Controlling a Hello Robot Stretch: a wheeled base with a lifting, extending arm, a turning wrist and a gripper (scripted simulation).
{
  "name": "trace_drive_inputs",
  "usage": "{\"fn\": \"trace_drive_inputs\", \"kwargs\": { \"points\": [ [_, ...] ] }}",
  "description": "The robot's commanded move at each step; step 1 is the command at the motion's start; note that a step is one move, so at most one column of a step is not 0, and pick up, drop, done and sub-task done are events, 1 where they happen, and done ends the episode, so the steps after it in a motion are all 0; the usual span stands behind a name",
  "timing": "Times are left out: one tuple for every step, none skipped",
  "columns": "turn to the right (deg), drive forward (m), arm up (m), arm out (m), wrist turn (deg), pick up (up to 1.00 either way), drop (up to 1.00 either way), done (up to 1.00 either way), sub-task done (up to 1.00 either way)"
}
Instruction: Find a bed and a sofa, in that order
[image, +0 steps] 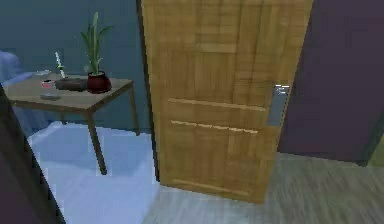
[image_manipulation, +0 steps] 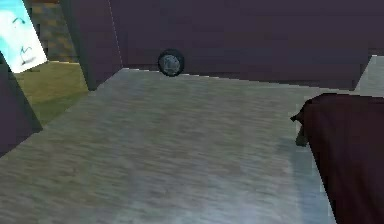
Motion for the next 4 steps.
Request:
{"fn": "trace_drive_inputs", "kwargs": {
  "points": [
    [0.0, 0.60, 0.00, 0.00, 0.0, 0.00, 0.00, 0.00, 0.00],
    [-45.0, 0.00, 0.00, 0.00, 0.0, 0.00, 0.00, 0.00, 0.00],
    [-27.0, 0.00, 0.00, 0.00, 0.0, 0.00, 0.00, 0.00, 0.00],
    [0.0, 0.30, 0.00, 0.00, 0.0, 0.00, 0.00, 0.00, 0.00]
  ]
}}
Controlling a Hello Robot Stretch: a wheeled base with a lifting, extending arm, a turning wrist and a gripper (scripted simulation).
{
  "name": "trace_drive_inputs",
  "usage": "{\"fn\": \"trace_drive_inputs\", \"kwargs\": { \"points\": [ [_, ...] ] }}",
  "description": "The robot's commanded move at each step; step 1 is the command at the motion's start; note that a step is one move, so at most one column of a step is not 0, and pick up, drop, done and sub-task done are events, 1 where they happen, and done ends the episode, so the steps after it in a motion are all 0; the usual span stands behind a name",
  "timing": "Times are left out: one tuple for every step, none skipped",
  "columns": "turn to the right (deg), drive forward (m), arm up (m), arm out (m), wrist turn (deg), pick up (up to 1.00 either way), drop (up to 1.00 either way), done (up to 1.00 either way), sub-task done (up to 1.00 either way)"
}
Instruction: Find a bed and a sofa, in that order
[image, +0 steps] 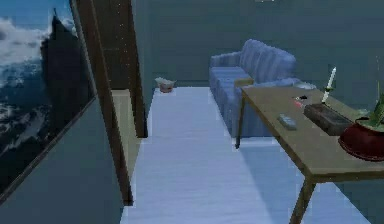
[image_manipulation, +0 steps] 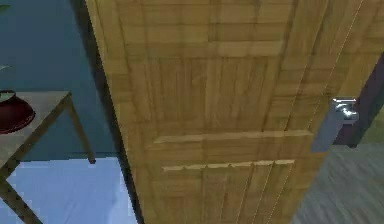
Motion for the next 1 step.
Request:
{"fn": "trace_drive_inputs", "kwargs": {
  "points": [
    [0.0, 1.00, 0.00, 0.00, 0.0, 0.00, 0.00, 0.00, 0.00]
  ]
}}
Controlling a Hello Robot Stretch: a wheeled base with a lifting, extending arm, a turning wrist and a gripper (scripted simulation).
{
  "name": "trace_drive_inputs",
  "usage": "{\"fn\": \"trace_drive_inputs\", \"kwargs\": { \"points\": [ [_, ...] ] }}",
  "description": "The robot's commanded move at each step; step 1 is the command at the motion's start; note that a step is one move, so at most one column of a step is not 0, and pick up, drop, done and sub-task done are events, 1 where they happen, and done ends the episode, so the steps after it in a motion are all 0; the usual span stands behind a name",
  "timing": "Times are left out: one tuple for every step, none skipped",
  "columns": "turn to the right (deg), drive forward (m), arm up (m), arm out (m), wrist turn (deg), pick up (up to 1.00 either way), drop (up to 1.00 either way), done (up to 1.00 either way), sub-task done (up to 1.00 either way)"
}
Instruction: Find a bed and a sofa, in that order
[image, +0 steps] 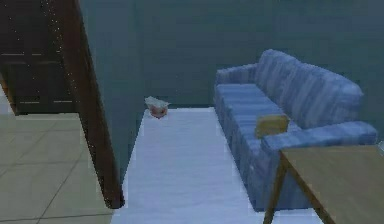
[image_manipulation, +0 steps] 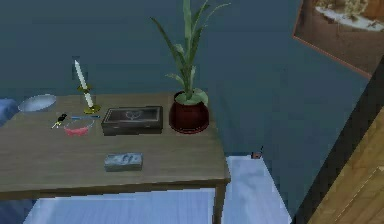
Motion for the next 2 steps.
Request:
{"fn": "trace_drive_inputs", "kwargs": {
  "points": [
    [6.0, 0.00, 0.00, 0.00, 0.0, 0.00, 0.00, 0.00, 0.00],
    [0.0, 0.35, 0.00, 0.00, 0.0, 0.00, 0.00, 0.00, 0.00]
  ]
}}
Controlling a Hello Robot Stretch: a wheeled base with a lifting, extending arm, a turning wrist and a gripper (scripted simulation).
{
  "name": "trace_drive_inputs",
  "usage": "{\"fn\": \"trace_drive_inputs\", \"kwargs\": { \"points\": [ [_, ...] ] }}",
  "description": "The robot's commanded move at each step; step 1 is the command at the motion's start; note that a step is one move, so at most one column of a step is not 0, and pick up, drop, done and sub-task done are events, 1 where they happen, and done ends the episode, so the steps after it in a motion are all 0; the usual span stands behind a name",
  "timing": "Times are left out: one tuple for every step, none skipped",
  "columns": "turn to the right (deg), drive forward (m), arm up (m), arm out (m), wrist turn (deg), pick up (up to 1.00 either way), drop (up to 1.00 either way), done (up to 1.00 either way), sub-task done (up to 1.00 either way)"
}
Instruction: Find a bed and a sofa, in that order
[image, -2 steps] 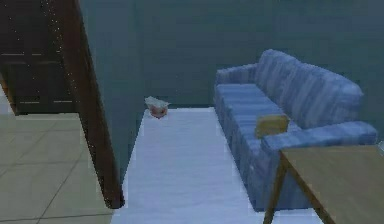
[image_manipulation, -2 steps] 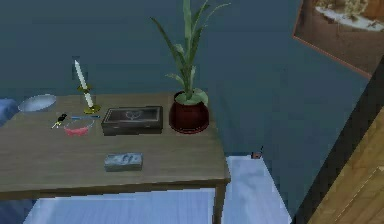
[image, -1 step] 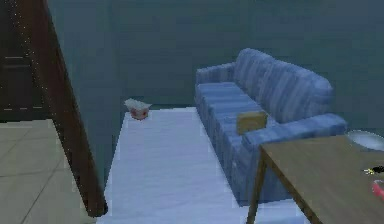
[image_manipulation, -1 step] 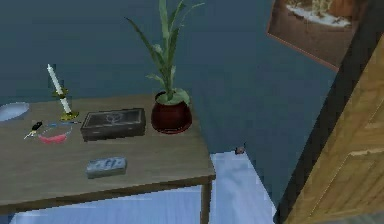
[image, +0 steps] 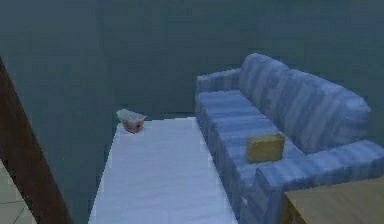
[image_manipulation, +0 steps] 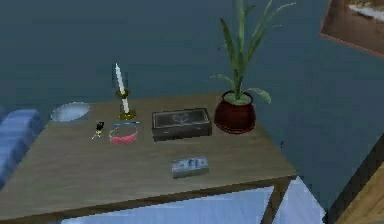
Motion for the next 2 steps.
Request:
{"fn": "trace_drive_inputs", "kwargs": {
  "points": [
    [15.0, 0.00, 0.00, 0.00, 0.0, 0.00, 0.00, 0.00, 0.00],
    [0.0, 0.00, 0.00, 0.00, 0.0, 0.00, 0.00, 1.00, 0.00]
  ]
}}
